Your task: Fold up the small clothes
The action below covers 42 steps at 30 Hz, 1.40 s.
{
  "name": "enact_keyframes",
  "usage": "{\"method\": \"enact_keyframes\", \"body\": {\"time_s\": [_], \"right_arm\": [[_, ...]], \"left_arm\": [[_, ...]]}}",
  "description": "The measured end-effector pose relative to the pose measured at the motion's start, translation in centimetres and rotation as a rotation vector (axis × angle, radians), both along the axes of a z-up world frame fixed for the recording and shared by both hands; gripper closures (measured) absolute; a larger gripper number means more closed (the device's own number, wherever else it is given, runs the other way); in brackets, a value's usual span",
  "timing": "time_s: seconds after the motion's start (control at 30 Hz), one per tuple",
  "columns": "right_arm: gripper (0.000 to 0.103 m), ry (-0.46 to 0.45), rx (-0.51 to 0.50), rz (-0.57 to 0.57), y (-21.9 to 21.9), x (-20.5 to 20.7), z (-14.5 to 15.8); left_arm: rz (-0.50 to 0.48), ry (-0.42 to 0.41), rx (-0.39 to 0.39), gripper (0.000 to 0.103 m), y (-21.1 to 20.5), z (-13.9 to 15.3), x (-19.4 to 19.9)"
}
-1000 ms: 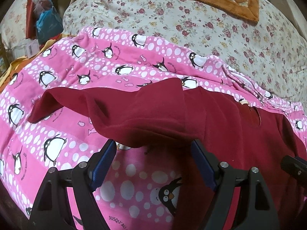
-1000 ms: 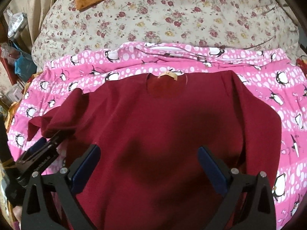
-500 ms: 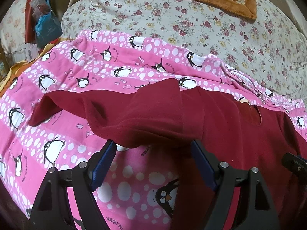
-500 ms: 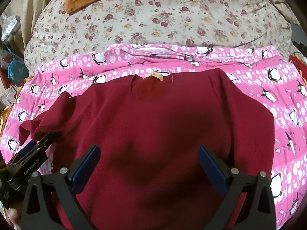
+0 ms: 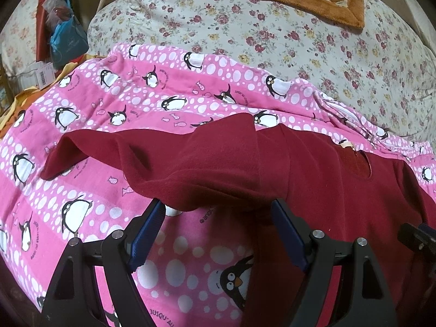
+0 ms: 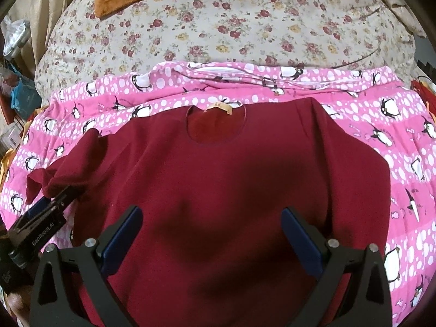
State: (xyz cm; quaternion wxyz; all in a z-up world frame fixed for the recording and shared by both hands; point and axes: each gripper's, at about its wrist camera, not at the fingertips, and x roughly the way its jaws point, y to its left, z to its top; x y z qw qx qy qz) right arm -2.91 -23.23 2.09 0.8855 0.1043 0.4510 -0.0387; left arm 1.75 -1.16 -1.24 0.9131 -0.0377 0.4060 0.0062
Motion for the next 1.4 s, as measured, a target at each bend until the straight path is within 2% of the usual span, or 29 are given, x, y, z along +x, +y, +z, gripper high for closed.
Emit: {"method": "enact_keyframes", "body": {"time_s": [0.37, 1.2, 1.3, 1.4], "right_arm": [[0.000, 0.007, -0.026, 0.044, 0.8, 0.3, 0.0], [0.000, 0.022, -0.020, 0.079, 1.8, 0.1, -1.5], [0.000, 0.031, -0.023, 0.091, 2.1, 0.1, -1.8], [0.000, 0.039, -0.021, 0.098, 2.3, 0.1, -2.0]], "left_arm": [[0.005, -0.027, 0.001, 0.041, 0.1, 0.3, -0.1], [0.040, -0.046, -0.019, 0.041, 1.4, 0.8, -0.3], [0.071, -0.054, -0.031, 0.041, 2.6, 1.3, -0.3], [0.135, -0.073, -0.089, 0.041, 5.0, 2.0, -0.5]]}}
